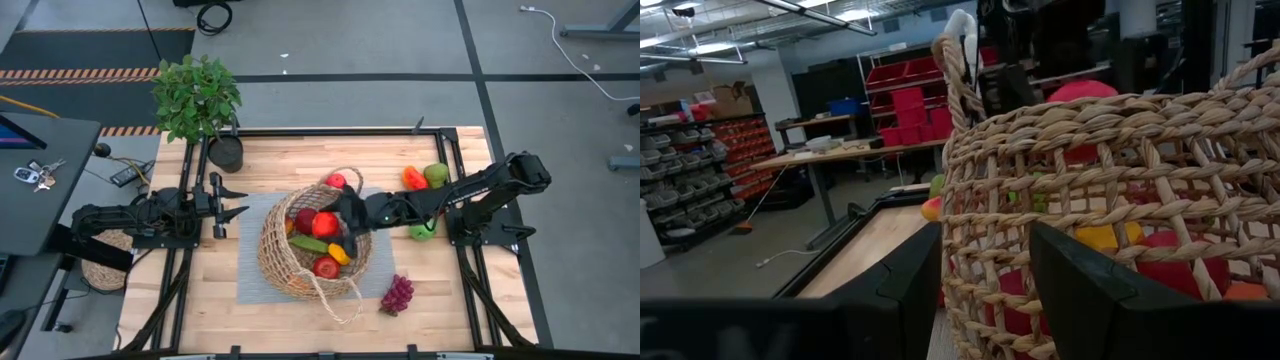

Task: Build produce basket
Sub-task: Put the red apple into the brown basket

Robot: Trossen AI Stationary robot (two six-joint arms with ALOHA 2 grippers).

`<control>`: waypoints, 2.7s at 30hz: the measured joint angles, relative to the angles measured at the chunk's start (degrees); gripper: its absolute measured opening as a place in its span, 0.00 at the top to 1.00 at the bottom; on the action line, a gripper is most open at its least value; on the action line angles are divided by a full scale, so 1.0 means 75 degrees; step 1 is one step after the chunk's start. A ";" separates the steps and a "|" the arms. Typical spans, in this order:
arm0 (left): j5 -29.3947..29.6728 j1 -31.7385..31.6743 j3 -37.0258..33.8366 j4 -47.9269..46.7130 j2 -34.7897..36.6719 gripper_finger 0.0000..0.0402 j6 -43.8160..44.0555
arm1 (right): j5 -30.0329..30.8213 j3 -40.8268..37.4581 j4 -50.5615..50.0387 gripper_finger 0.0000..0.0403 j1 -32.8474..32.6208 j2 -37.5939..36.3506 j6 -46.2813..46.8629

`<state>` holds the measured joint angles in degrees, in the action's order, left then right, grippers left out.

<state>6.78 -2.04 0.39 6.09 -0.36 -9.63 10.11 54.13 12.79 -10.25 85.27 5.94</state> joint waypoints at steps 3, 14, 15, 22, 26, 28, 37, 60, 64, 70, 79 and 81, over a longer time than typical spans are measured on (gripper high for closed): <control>-0.0001 0.0003 0.0001 0.0000 0.0000 0.60 0.0000 | -0.0043 0.0000 0.0070 0.10 -0.0057 -0.0003 -0.0433; -0.0002 0.0000 0.0000 0.0000 0.0000 0.60 0.0000 | -0.1716 0.0000 -0.0694 0.10 -0.0008 -0.0003 0.0238; 0.0001 0.0001 -0.0001 0.0000 0.0000 0.60 -0.0003 | -0.1697 0.0000 -0.0805 0.10 -0.0008 -0.0003 0.0234; 0.0001 0.0000 0.0001 0.0000 0.0000 0.60 0.0000 | -0.1497 0.0000 -0.1038 0.09 -0.0020 -0.0003 0.0242; -0.0001 0.0001 0.0001 0.0000 0.0000 0.60 -0.0003 | -0.1495 0.0000 -0.1118 0.05 -0.0017 -0.0005 0.0311; -0.0002 0.0003 0.0001 0.0000 0.0000 0.60 -0.0002 | -0.1498 0.0000 -0.1131 0.03 -0.0017 -0.0006 0.0399; -0.0001 0.0001 0.0000 0.0000 0.0003 0.60 -0.0001 | -0.1866 0.0455 -0.1335 0.03 -0.0067 -0.0594 -0.0180; 0.0001 0.0001 -0.0001 -0.0003 0.0000 0.60 0.0000 | 0.0239 -0.2282 -0.2527 0.03 0.2086 -0.4370 -0.0369; 0.0001 0.0003 0.0001 -0.0003 0.0000 0.60 -0.0003 | 0.0356 -0.3121 -0.1488 0.03 0.2628 -0.4354 0.0147; -0.0002 0.0001 0.0001 -0.0003 0.0000 0.60 -0.0002 | 0.0414 -0.3704 -0.0126 0.03 0.3320 -0.3444 0.0873; 0.0001 0.0002 0.0001 -0.0003 0.0000 0.60 0.0000 | 0.0033 -0.3704 0.2200 0.01 0.3548 -0.1477 0.0268; 0.0001 0.0000 -0.0001 -0.0003 0.0000 0.60 0.0000 | -0.0296 -0.3701 0.2690 0.01 0.3581 -0.1101 0.0144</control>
<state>6.79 -2.04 0.38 6.07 -0.36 -9.63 7.89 26.37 32.97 16.61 77.01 7.01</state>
